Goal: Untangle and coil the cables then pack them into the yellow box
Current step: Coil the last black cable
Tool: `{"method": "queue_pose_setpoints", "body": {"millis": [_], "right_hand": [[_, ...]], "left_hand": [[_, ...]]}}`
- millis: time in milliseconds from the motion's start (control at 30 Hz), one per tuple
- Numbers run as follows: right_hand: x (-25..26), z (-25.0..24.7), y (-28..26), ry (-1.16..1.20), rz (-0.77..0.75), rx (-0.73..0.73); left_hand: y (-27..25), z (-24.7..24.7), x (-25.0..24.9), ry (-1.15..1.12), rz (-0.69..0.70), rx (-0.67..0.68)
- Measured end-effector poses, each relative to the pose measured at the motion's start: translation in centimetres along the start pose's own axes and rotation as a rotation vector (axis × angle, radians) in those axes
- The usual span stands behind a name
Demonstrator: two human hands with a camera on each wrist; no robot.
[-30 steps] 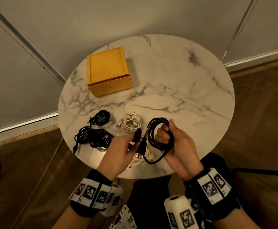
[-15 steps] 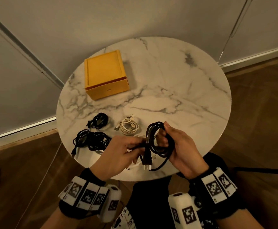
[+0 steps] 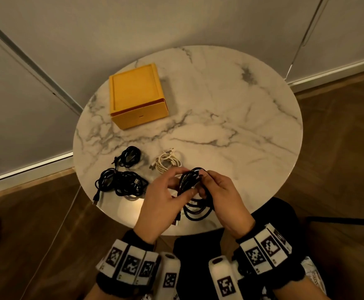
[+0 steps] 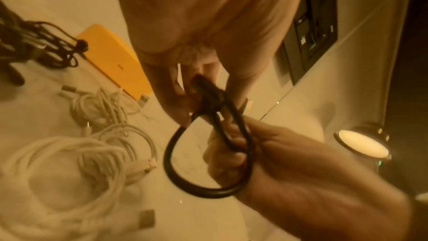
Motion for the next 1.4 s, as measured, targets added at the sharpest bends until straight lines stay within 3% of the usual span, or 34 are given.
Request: {"method": "queue_pose_setpoints", "body": {"millis": [167, 233, 400, 500, 633, 733, 800, 1000, 1200, 1300, 1400], "right_hand": [[0.8, -0.6, 0.3, -0.037, -0.017, -0.023], [0.9, -0.6, 0.3, -0.116, -0.040, -0.022], [0.2, -0.2, -0.3, -0.138, -0.052, 0.009], [0.4, -0.5, -0.1, -0.076, -0.059, -0.007], [1.0, -1.8, 0.7, -0.020, -0.090, -0.083], [1.2, -2.9, 1.4, -0.046, -0.083, -0.100], [1.0, -3.0, 1.5, -0.084, -0.061, -0.065], [0.7, -2.8, 2.1, -0.096, -0.045, 0.072], [1.6, -2.0, 3.2, -0.046, 0.008, 0.096], [2.2, -2.3, 3.7, -0.060, 0.055, 0.080], [1.9, -4.1, 5.1, -0.199, 0.093, 0.065]], "left_hand": [[-0.1, 0.9, -2.3, 0.168, 0.340, -0.164], [-0.1, 0.9, -2.7, 0.189, 0.408, -0.205], [1.8, 0.5, -2.4, 0.212, 0.249, -0.182], [2.6, 1.6, -2.2, 0.031, 0.125, -0.034], [2.2, 3.3, -2.3, -0.131, 0.107, 0.124], [2.2, 3.3, -0.7, -0.380, -0.046, 0.131], [2.4, 3.0, 0.1, -0.428, -0.092, 0.095], [3.7, 1.3, 1.7, -0.361, -0.093, -0.113], [4.8, 2.1, 0.4, -0.200, 0.053, -0.034], [6.3, 2.3, -0.8, 0.055, 0.208, -0.086], [8.7, 4.2, -1.7, 0.351, 0.301, 0.056]]}}
Point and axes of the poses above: each hand's wrist, its own y-axis towards the middle knuckle, its own z-axis out of the palm, x = y × z, the point moved 6 cm from there along y, towards the middle knuckle, and after that the axes turned 8 degrees about -x, right-handed, at the moved point
